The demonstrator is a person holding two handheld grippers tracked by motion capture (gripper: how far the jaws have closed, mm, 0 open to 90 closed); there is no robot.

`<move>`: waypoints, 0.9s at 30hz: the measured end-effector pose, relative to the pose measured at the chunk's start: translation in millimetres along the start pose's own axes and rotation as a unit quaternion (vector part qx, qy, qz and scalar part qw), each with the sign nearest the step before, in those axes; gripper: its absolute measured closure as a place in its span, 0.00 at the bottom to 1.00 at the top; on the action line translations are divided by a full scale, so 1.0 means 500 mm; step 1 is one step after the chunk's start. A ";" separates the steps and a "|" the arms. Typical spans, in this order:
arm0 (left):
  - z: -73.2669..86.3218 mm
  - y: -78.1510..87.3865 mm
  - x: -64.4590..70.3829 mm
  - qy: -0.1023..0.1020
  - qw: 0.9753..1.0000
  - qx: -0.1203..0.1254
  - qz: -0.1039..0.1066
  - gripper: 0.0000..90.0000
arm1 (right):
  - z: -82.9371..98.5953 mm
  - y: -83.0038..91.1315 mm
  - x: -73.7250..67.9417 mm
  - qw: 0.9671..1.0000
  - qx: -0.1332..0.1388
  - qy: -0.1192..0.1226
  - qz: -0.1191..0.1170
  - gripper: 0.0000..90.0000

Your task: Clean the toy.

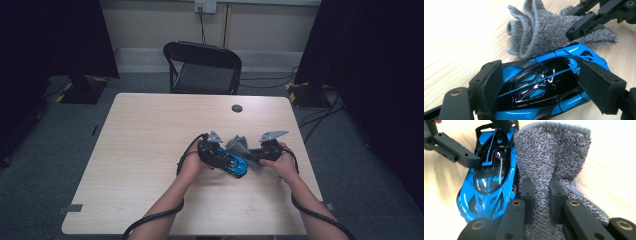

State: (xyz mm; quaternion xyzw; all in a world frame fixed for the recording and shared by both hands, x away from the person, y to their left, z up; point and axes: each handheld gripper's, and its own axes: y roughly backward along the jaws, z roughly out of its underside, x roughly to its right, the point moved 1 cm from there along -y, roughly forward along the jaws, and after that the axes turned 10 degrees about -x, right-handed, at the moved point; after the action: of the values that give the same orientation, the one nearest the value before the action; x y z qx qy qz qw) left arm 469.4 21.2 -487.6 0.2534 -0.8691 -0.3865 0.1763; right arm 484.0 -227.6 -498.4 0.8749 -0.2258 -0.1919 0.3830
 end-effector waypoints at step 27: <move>0.001 0.000 0.004 0.002 1.000 0.003 -0.003 0.22 | 0.094 0.095 -0.020 1.000 -0.004 -0.014 -0.007 0.87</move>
State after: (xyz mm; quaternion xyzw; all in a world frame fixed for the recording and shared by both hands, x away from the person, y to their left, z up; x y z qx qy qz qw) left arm 467.4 20.4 -487.8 0.2577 -0.8689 -0.3841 0.1765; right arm 440.3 -278.5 -490.3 0.8720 -0.2245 -0.2078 0.3821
